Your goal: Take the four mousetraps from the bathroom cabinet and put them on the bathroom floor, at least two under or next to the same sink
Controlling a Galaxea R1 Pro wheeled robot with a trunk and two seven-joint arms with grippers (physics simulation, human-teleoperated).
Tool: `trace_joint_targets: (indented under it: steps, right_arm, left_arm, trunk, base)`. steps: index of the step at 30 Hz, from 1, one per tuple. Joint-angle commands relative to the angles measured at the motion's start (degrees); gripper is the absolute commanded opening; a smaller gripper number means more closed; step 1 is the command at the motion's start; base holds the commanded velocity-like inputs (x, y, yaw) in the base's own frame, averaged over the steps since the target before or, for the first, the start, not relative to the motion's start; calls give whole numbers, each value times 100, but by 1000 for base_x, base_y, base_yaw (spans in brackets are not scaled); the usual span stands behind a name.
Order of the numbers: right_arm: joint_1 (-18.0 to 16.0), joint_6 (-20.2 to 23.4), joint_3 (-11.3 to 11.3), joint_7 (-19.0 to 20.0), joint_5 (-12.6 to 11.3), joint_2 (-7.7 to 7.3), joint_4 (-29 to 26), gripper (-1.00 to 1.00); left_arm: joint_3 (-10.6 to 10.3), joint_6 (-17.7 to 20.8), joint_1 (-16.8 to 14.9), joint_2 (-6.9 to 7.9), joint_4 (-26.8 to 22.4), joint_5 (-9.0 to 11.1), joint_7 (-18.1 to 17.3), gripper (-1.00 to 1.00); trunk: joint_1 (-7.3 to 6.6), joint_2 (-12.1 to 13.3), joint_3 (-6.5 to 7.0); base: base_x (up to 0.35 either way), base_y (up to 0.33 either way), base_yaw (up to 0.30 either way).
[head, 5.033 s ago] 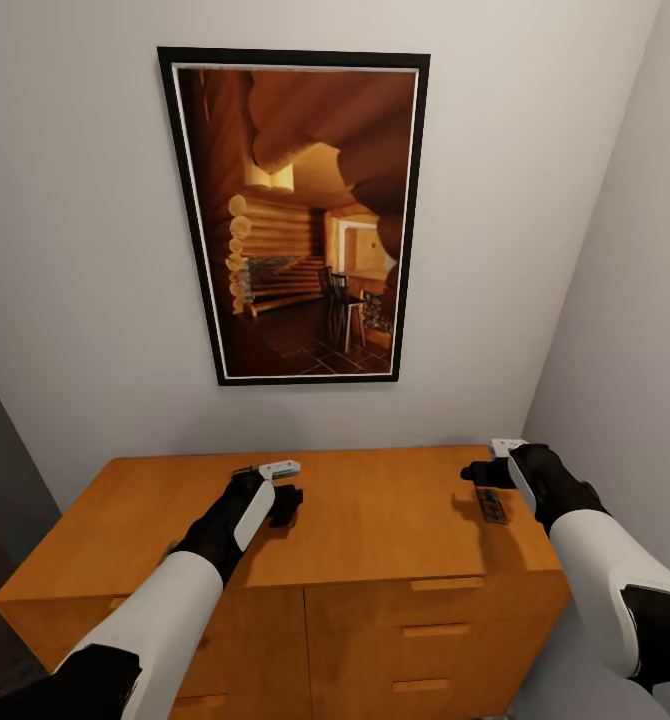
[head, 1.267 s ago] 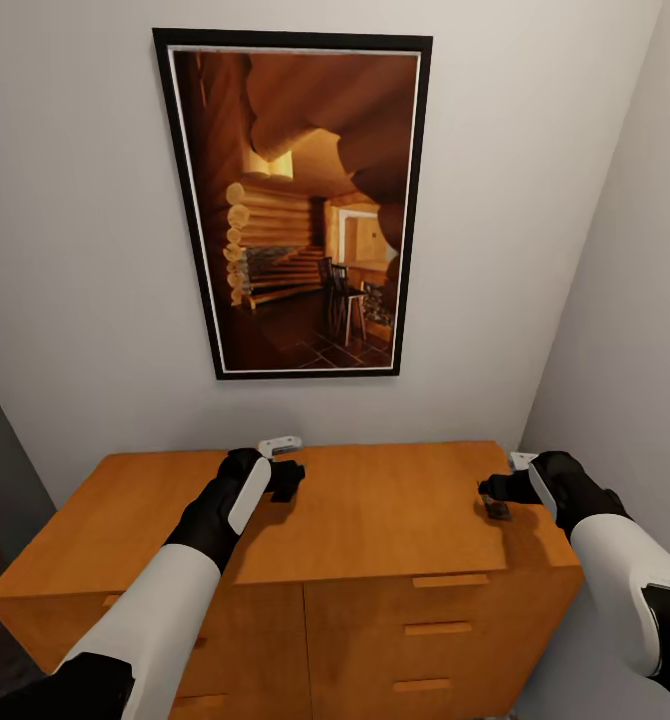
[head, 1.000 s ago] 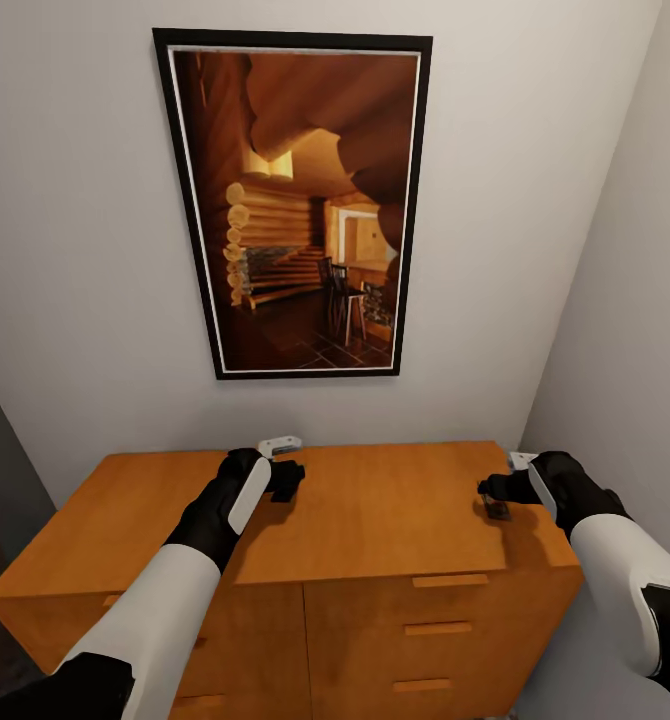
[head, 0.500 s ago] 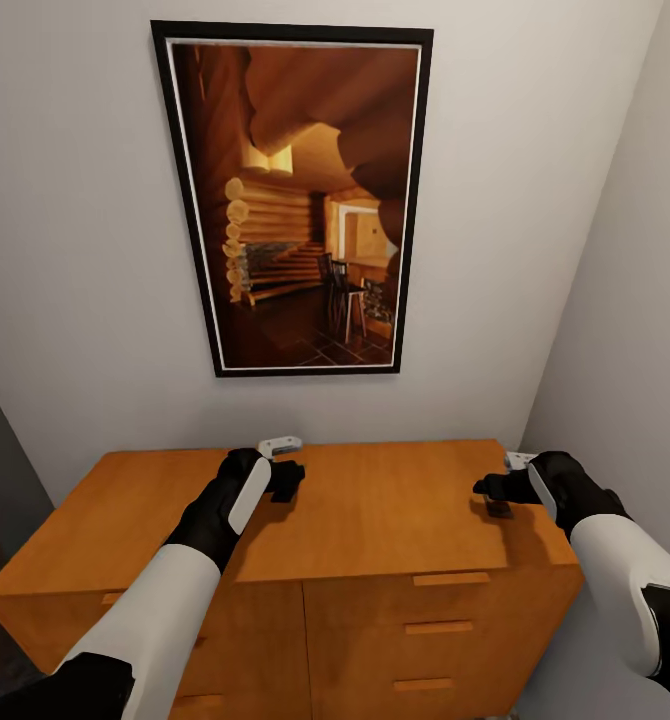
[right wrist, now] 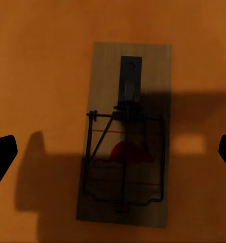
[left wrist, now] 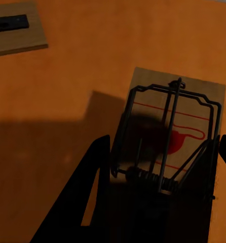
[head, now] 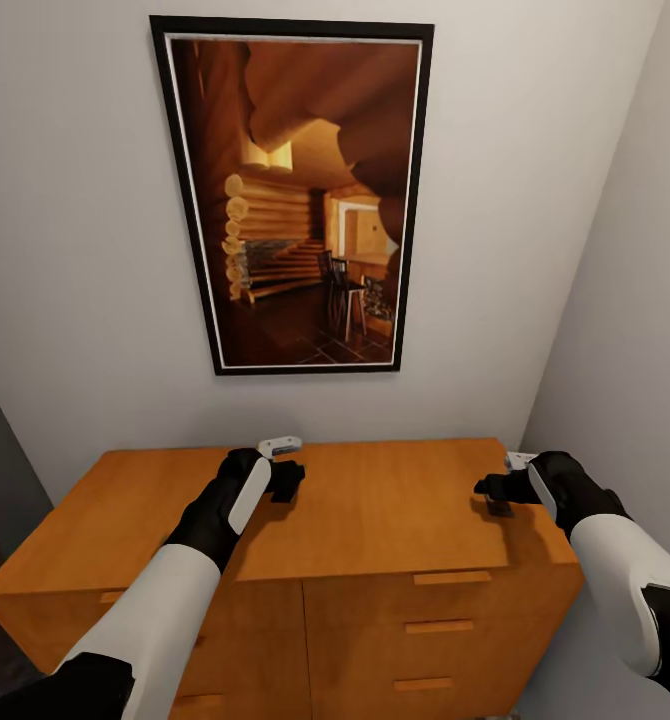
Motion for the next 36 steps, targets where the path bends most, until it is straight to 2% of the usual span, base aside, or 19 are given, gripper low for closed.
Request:
trace_joint_targets:
  steps: [1,4,13,22,36]
  right_arm:
    - [-4,23,-37,44,61,4,-8,100]
    - [-4,22,-37,42,62,4,-8,100]
    - [-4,22,-37,41,62,4,-8,100]
    - [-4,22,-37,35,62,4,-8,100]
    - [-4,22,-37,38,62,4,-8,100]
  left_arm:
    - [-7,13,-4,0,-6,55,50,-100]
    - [-7,12,-4,0,-5,55,49,-100]
    - [-7,14,-4,0,-5,55,49,-100]
    - [-7,9,-4,0,-5,55,50,-100]
    - [-7,10,-4,0,-5,55,49,-100]
  trunk:
    - [23,-48,-27]
    - [89,-168,-80]
    - [89,-168,-80]
    - [287,-529,-242]
    - [287,-529,-242]
  base:
    - [0,0,0]
    - [0,0,0]
    - [0,0,0]
    - [0,0,0]
    - [0,0,0]
